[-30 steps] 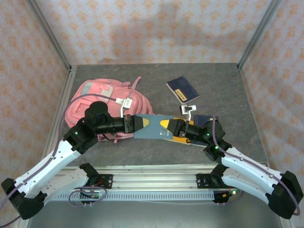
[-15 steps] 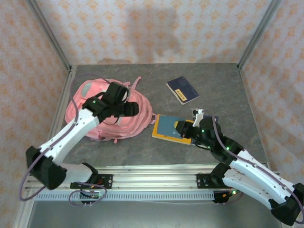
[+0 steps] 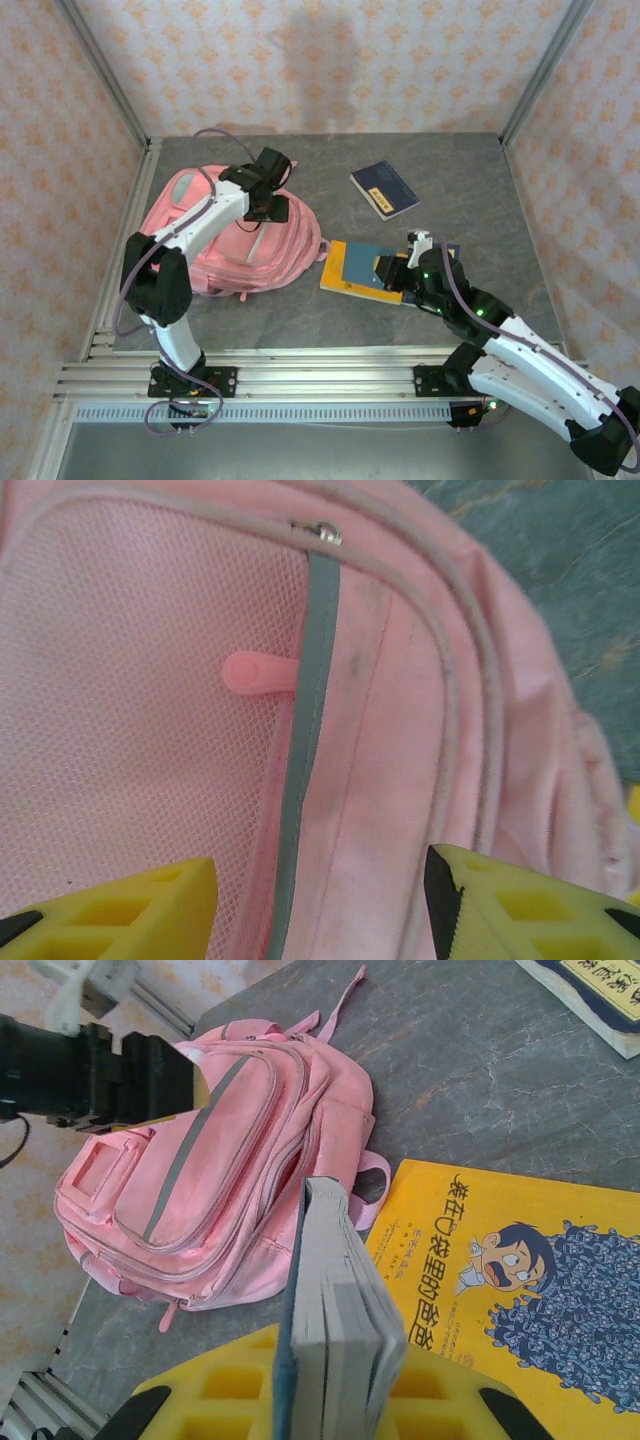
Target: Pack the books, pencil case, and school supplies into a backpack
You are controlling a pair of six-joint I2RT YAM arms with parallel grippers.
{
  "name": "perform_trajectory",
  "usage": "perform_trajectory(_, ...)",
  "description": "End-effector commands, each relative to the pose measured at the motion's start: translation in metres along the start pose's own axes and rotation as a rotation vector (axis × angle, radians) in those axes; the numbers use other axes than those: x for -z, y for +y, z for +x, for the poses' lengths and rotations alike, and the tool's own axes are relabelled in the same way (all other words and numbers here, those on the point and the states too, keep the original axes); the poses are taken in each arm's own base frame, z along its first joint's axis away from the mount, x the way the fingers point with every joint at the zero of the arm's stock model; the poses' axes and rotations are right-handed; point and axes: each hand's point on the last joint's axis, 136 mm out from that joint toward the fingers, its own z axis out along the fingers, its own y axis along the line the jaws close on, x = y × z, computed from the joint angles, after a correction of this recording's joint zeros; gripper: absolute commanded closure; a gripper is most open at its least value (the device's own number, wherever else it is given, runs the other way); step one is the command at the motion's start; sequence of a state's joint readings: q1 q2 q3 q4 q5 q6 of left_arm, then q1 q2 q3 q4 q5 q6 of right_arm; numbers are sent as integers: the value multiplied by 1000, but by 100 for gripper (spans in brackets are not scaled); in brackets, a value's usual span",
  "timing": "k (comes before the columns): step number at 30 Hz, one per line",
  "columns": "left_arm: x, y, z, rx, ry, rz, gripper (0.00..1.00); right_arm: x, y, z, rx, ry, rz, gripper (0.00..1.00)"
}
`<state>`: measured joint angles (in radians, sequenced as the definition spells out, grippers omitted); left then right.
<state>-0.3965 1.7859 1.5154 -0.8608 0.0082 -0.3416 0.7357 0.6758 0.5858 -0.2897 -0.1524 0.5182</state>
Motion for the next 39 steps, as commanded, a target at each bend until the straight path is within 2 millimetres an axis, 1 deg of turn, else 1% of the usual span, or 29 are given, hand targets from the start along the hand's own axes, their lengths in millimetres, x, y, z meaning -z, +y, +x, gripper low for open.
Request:
perform_trajectory(1,-3,10,-1,-30,22,-55,42,6,6,-15,21,-59,-19,100)
perform_trajectory(4,-14,7,4,-43,57,-50,44,3,2,-13,20,-62,-14,100)
perform_trajectory(6,-19,4,8,-45,75,-36,49,1,1,-12,22,-61,-15,100)
perform_trajectory(7,-22,2,9,-46,84,-27,53,-1,0,-12,21,-59,-12,100)
perform_trajectory(9,-25,2,12,-51,96,-25,65,-2,1,-12,22,-56,-15,100)
perform_trajectory(12,-25,4,12,-50,102,-19,94,-5,6,-14,19,-57,-31,100)
perform_trajectory(13,-22,5,11,-46,100,-14,100,-6,8,-16,18,-57,-38,100)
perform_trajectory(15,-13,6,7,-34,81,-3,100,-9,13,-19,7,-57,-53,100)
perform_trajectory(18,13,5,-1,-23,35,32,100,-16,19,-26,-25,-62,-65,100)
perform_trajectory(21,44,3,-10,-13,-17,73,100,-30,25,-31,-62,-52,-71,100)
perform_trajectory(23,64,3,-12,-9,-46,101,100,-41,32,-35,-91,-40,-89,100)
perform_trajectory(26,87,-1,-11,-15,-68,155,100,-59,46,-43,-124,-27,-121,100)
perform_trajectory(31,113,-4,-6,-26,-99,219,100,-88,65,-57,-177,-14,-167,100)
perform_trajectory(32,117,-4,-6,-27,-106,227,100,-98,66,-55,-192,7,-173,100)
perform_trajectory(34,125,-4,-4,-27,-119,246,100,-114,77,-57,-236,31,-215,100)
perform_trajectory(37,132,-5,-1,-30,-131,266,100,-135,94,-59,-309,70,-286,100)
perform_trajectory(39,133,-3,1,-32,-130,259,100,-141,107,-65,-365,74,-350,100)
